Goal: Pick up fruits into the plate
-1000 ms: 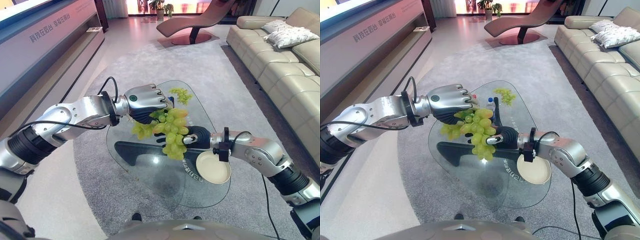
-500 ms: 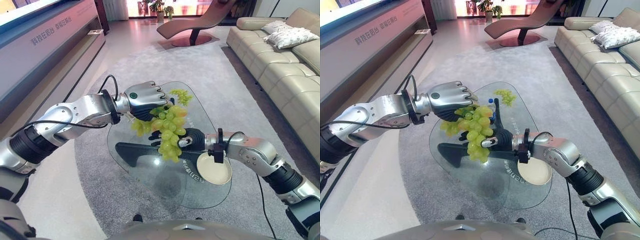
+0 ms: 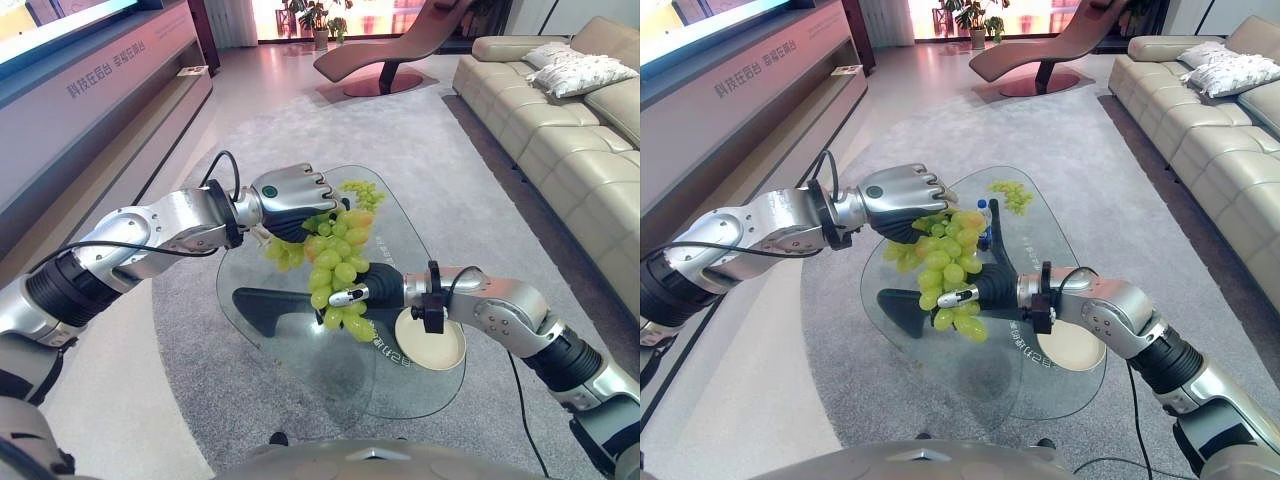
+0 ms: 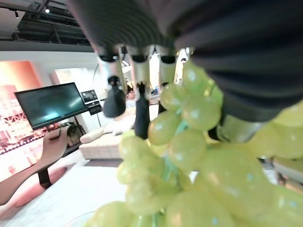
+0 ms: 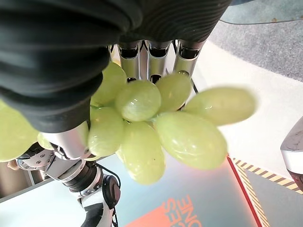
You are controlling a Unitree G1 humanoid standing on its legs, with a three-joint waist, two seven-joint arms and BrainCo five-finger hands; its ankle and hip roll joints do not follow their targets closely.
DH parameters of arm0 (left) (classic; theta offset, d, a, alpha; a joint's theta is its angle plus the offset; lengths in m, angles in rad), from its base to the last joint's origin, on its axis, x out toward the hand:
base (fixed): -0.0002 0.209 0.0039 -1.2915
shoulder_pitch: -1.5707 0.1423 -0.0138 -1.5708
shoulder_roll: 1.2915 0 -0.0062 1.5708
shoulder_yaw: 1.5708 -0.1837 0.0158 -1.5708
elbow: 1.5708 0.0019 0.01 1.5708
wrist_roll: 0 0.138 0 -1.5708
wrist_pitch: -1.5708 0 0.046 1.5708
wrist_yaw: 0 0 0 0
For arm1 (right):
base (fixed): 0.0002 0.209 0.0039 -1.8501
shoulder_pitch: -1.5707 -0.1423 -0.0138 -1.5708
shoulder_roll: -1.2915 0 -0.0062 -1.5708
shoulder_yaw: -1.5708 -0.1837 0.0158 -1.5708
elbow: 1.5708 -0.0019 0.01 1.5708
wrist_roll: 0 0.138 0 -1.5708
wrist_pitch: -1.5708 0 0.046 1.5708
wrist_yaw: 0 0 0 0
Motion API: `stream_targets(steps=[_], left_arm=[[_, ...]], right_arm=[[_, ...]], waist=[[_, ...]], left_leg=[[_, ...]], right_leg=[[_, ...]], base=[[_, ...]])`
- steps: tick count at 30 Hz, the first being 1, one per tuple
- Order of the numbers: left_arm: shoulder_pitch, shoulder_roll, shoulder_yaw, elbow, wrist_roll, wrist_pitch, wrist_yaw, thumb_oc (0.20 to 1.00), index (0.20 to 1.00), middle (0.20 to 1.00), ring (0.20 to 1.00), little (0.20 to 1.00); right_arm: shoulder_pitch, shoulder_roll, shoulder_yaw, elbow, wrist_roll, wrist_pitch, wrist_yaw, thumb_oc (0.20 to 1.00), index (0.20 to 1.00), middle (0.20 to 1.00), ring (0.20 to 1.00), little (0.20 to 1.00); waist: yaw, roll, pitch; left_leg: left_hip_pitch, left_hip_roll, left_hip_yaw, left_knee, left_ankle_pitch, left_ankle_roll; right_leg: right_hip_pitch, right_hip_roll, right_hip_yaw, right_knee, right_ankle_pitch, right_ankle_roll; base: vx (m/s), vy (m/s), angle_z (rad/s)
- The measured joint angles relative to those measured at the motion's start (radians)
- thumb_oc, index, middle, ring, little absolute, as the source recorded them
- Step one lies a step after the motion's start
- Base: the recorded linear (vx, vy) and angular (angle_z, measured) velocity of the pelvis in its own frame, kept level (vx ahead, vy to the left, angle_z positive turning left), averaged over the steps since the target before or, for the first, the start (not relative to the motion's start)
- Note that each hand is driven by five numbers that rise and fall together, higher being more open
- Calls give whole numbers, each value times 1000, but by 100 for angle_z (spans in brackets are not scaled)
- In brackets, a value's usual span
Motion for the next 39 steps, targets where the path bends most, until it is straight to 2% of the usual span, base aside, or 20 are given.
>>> stream_targets(steps=[15, 16, 17, 18, 19, 27, 31, 32, 34, 39], left_arm=[[0, -1, 0, 0, 0, 6, -5, 200, 200, 200, 200, 200], [0, -1, 0, 0, 0, 6, -5, 250, 250, 250, 250, 250], [0, -1, 0, 0, 0, 7, -5, 467, 467, 467, 467, 467], [0, -1, 0, 2, 0, 7, -6, 840, 840, 840, 840, 840], [0, -2, 0, 2, -1, 8, -7, 1000, 1000, 1000, 1000, 1000], [45, -36, 22, 31, -95, 26, -66, 1000, 1000, 1000, 1000, 1000], [165, -52, 111, 40, -166, 35, -92, 1000, 1000, 1000, 1000, 1000], [239, -62, 159, 42, -199, 38, -106, 1000, 1000, 1000, 1000, 1000], [340, -93, 233, 44, -222, 46, -123, 1000, 1000, 1000, 1000, 1000], [544, -131, 329, 85, -240, 82, -136, 1000, 1000, 1000, 1000, 1000]], right_arm=[[0, 1, 0, 0, 7, 0, -3, 200, 200, 200, 200, 200], [0, 1, 0, 0, 7, 0, -5, 200, 200, 200, 200, 200], [0, 1, -1, 0, 7, 0, -7, 200, 200, 200, 200, 200], [1, 1, -1, 0, 8, 0, -11, 200, 200, 200, 200, 200], [1, 1, -1, 0, 8, 0, -13, 200, 200, 200, 200, 200], [65, 39, -12, 13, 40, -22, -49, 200, 200, 200, 200, 200], [127, 39, -70, 17, 45, -63, -63, 200, 200, 200, 200, 200], [168, 38, -112, 23, 37, -92, -68, 200, 200, 200, 200, 200], [220, 44, -170, 38, 3, -123, -68, 200, 200, 200, 200, 200], [320, 40, -278, 99, -85, -178, -71, 200, 200, 200, 200, 200]], waist=[[0, 0, 0], [0, 0, 0], [0, 0, 0], [0, 0, 0], [0, 0, 0], [1, 0, 0], [2, 0, 0], [6, -1, 1], [12, -1, 1], [30, -7, 6]], left_leg=[[0, 0, 0, 0, 0, 1], [0, 0, 0, 0, -1, -1], [0, 0, 0, 0, 2, 3], [0, 0, 0, 0, 2, 3], [0, 0, 0, 0, 2, 2], [0, 0, -1, 0, 1, 1], [0, 1, -1, 0, -2, -2], [0, 1, -1, 0, -3, -3], [0, 0, -1, 0, -2, -1], [-4, 0, -1, -1, -4, -1]], right_leg=[[-1, 0, 0, 0, 0, 0], [0, 0, 0, 0, 0, 0], [0, 0, 0, 0, 1, 0], [0, 0, 0, 0, 1, 0], [0, 0, 0, 0, 0, 0], [1, 0, -1, 0, 0, 0], [1, 0, -1, -4, -1, 1], [1, 0, -1, -4, -4, 5], [1, 0, -1, -4, -4, 6], [-2, -1, -1, -5, -8, 10]], base=[[3, 1, 0], [0, 0, 0], [0, 0, 0], [0, 0, 0], [45, 7, 0], [15, -2, 0], [25, -4, 0], [77, -4, 0], [0, 0, 0], [25, 2, 0]])
